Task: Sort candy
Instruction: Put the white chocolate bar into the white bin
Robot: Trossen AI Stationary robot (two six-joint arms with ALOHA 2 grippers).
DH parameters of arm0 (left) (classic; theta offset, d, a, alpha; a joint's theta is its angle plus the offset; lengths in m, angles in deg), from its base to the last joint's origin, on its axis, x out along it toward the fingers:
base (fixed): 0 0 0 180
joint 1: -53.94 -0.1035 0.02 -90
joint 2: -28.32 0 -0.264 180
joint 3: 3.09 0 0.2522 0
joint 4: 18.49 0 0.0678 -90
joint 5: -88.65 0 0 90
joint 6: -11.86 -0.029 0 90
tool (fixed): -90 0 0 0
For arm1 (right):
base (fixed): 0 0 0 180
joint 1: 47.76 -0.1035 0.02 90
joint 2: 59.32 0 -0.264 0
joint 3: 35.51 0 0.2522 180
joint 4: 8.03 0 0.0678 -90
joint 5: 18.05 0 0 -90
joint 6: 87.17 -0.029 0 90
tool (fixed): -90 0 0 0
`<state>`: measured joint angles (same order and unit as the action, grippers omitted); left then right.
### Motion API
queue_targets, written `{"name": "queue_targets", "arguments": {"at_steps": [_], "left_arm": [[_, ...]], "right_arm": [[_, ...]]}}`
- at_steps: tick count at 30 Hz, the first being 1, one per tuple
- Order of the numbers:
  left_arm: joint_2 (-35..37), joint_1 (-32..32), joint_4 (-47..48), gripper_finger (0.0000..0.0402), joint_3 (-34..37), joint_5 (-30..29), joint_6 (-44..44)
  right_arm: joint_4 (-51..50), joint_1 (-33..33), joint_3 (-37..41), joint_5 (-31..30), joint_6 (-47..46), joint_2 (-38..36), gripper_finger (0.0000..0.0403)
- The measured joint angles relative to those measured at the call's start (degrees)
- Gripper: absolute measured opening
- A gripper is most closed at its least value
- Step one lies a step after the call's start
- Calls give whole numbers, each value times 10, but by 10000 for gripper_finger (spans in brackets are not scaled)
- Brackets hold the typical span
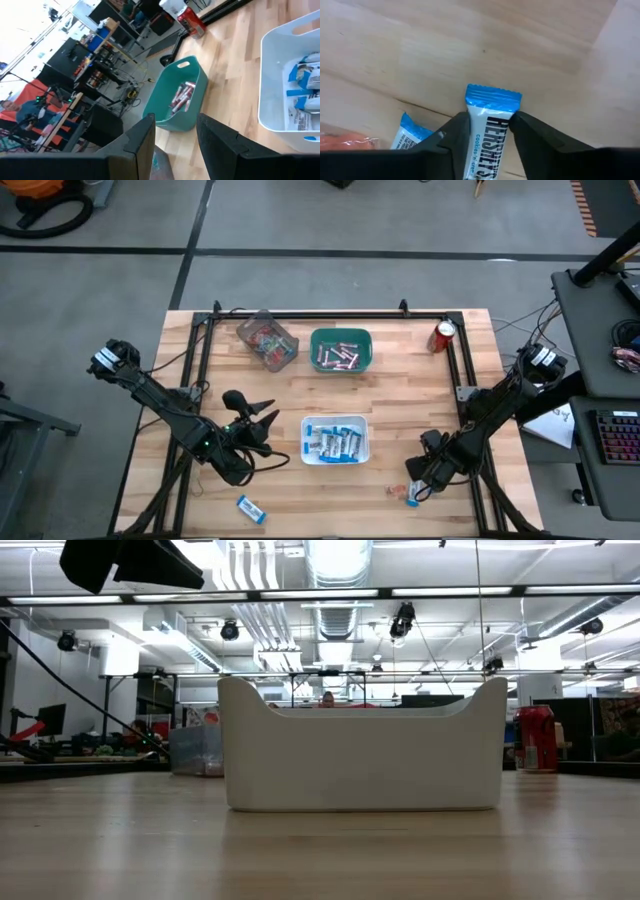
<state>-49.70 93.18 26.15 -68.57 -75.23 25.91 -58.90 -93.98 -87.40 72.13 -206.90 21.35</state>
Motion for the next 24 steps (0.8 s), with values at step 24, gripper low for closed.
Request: {"name": "queue_targets", "arguments": {"at_steps": [24], "left_arm": [[0,-1,-10,109,0,69,20]], "right_arm": [[-71,2,3,-248,69,-100,17]]}}
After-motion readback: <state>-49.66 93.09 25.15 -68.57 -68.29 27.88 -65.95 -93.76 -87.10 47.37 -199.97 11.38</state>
